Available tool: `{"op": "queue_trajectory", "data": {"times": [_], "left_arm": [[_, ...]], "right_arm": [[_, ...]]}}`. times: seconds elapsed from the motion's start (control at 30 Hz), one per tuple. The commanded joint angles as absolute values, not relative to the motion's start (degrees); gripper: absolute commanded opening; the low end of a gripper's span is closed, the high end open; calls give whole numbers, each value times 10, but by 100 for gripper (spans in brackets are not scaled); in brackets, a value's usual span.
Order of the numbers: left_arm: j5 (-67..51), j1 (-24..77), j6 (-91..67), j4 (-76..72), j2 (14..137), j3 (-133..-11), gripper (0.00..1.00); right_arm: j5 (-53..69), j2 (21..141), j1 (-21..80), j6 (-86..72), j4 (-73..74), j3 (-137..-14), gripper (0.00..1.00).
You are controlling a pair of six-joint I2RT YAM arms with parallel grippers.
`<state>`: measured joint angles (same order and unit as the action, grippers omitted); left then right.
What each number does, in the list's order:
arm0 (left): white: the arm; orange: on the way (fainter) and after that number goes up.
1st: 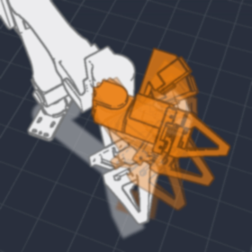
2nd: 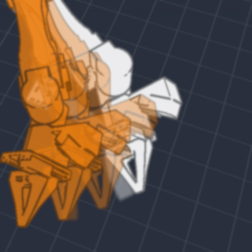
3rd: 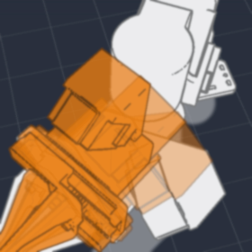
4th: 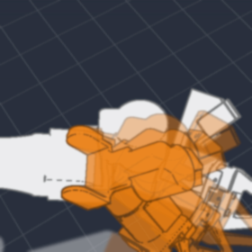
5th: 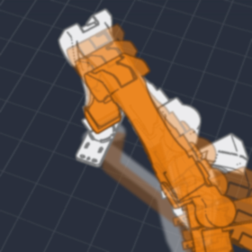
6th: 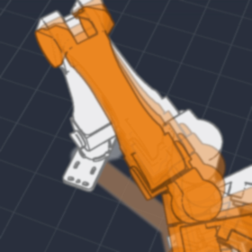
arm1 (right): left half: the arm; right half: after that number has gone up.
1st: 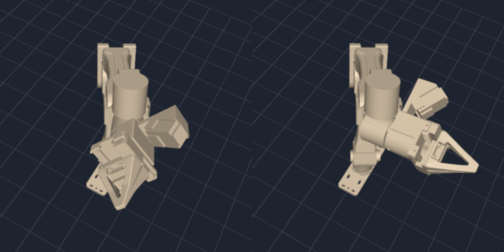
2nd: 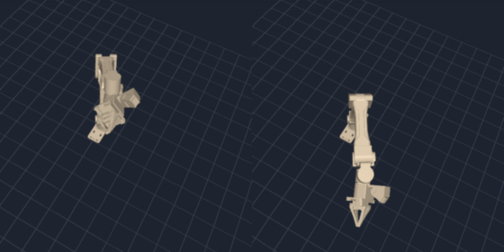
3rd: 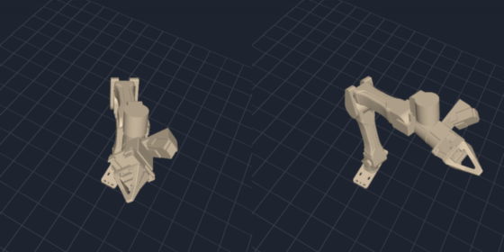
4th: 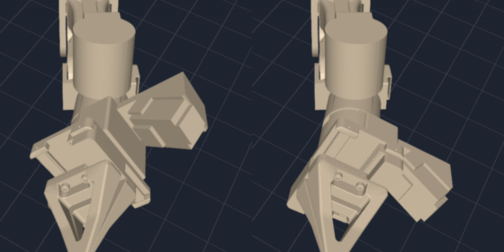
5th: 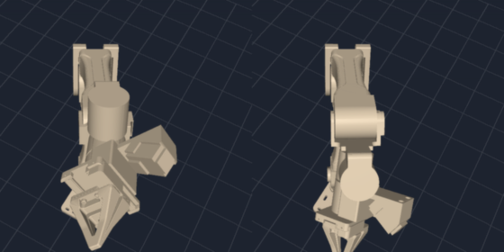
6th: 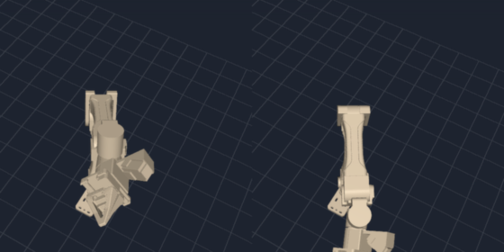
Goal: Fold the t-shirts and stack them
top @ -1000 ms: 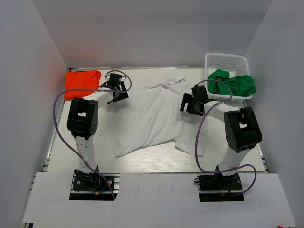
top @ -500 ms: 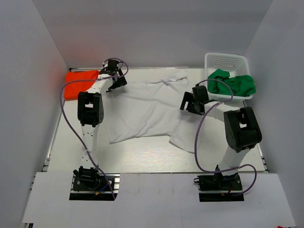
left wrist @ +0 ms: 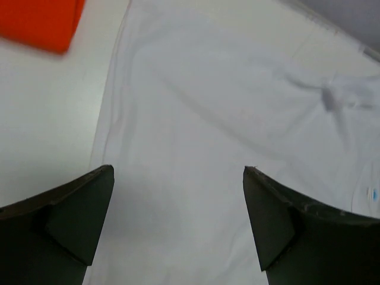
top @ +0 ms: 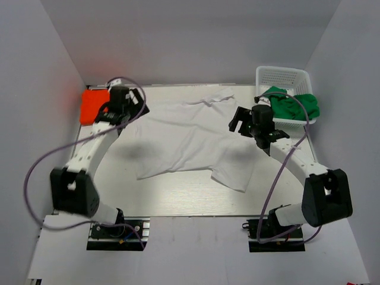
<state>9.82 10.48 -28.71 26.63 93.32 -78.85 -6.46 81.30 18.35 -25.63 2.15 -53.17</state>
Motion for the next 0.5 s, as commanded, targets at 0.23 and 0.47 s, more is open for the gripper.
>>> {"op": "queue_trajectory", "data": {"times": [0.23,0.47], "left_arm": [[78,110,-490,309,492,-311,99],[4,110,-490,285,485,-229,94]], "right_arm": [[-131,591,192,-336,89,-353,90],[-101,557,193,-318,120,-345,90]]}}
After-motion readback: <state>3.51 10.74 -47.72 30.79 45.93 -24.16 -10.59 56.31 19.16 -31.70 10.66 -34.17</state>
